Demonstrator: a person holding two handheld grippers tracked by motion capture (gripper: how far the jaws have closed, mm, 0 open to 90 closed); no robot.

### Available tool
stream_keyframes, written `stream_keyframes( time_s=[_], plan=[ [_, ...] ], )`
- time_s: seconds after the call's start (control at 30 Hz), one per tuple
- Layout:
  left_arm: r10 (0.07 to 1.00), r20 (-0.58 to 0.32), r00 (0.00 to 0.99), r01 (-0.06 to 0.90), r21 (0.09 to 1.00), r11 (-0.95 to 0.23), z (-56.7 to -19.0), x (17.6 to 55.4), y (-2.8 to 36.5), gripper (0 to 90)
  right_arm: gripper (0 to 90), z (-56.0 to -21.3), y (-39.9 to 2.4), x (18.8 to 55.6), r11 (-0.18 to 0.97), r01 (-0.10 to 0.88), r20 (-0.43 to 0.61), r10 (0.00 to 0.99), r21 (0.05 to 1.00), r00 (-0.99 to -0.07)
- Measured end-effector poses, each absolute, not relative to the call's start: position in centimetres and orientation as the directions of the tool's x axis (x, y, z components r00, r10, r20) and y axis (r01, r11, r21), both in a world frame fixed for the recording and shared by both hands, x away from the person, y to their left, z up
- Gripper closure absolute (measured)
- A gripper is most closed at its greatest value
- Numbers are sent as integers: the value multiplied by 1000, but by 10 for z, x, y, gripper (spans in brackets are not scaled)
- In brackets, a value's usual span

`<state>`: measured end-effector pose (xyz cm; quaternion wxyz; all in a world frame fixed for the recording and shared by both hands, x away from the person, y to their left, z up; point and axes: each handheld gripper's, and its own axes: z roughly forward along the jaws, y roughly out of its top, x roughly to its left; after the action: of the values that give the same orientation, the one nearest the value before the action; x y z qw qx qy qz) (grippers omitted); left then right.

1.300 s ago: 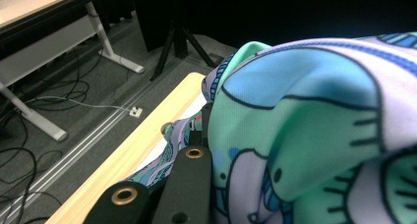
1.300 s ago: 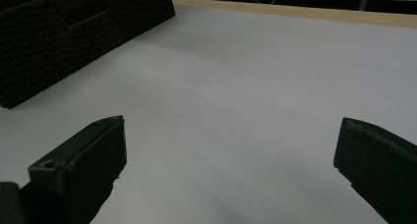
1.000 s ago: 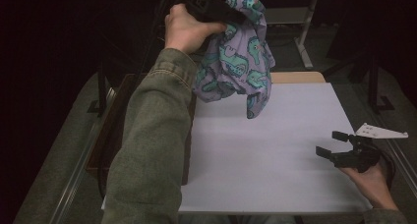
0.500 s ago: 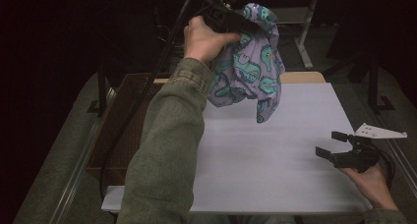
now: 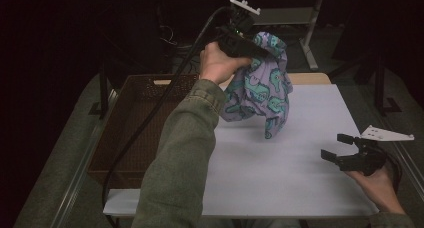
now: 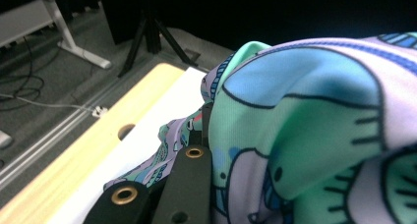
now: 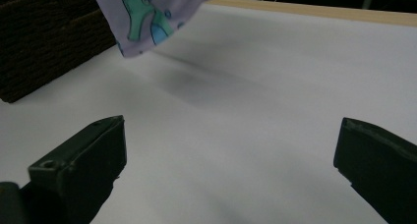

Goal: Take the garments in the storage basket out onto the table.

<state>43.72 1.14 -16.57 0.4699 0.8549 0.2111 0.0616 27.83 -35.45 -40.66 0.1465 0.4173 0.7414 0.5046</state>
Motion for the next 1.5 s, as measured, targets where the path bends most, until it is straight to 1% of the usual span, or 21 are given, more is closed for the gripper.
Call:
stream_keyframes(
  time_s=[0.3, 0.57, 0.97, 1.5],
  plan=[
    [411, -130, 903, 338, 804, -489, -207, 439, 4, 828, 0, -407, -354, 278, 141, 478, 209, 768, 867, -606],
    [408, -183, 895, 383, 785, -487, -244, 442, 1, 827, 0, -407, -354, 278, 141, 480, 211, 767, 866, -606],
    [399, -245, 884, 433, 753, -496, -291, 445, -6, 825, 0, -407, -354, 279, 142, 479, 209, 767, 866, -607],
    [419, -283, 863, 490, 670, -558, -336, 447, -18, 809, 0, -407, -353, 279, 146, 477, 206, 766, 866, -609]
  ],
)
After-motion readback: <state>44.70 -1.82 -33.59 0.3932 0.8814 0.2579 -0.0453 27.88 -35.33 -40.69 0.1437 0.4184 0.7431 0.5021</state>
